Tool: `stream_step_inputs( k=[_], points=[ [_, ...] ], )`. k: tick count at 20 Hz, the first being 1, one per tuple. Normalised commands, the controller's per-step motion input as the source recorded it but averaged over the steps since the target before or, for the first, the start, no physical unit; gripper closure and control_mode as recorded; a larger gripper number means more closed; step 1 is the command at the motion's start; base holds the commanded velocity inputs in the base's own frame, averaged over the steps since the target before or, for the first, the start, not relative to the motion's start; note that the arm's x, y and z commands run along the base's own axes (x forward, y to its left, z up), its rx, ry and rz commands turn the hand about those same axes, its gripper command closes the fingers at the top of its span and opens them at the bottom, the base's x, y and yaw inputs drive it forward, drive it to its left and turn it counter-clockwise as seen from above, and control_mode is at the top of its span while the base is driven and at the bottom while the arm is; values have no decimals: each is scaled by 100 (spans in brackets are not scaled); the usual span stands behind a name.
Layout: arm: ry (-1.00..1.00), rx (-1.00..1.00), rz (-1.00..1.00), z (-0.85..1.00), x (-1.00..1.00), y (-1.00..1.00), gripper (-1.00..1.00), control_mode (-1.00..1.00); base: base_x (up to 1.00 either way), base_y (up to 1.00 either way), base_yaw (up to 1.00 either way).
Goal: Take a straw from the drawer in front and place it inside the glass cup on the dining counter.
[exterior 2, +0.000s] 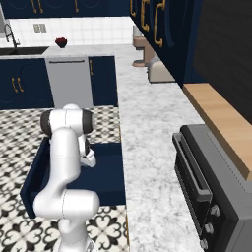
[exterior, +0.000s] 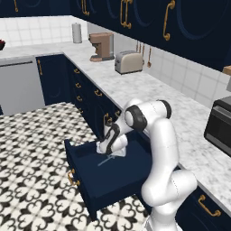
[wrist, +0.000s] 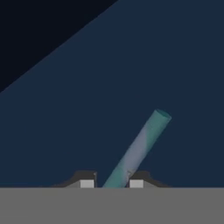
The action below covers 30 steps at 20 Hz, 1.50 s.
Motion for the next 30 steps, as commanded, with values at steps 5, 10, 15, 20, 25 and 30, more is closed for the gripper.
stream_step_inputs(
  k=[5, 10, 15, 20, 25, 30],
  points=[
    [-27, 3, 0, 97, -56, -8, 100, -100, 0, 0, 0],
    [-13, 17, 4, 100, 8, -6, 100, -100, 0, 0, 0],
    [0, 24, 16, 100, 57, 0, 100, -100, 0, 0, 0],
    [-5, 0, 18, 100, 21, 0, 100, -100, 0, 0, 0],
    [-9, -19, 12, 100, -6, 12, 100, -100, 0, 0, 0],
    [-7, -19, 4, 100, -4, 17, 100, -100, 0, 0, 0]
  ],
)
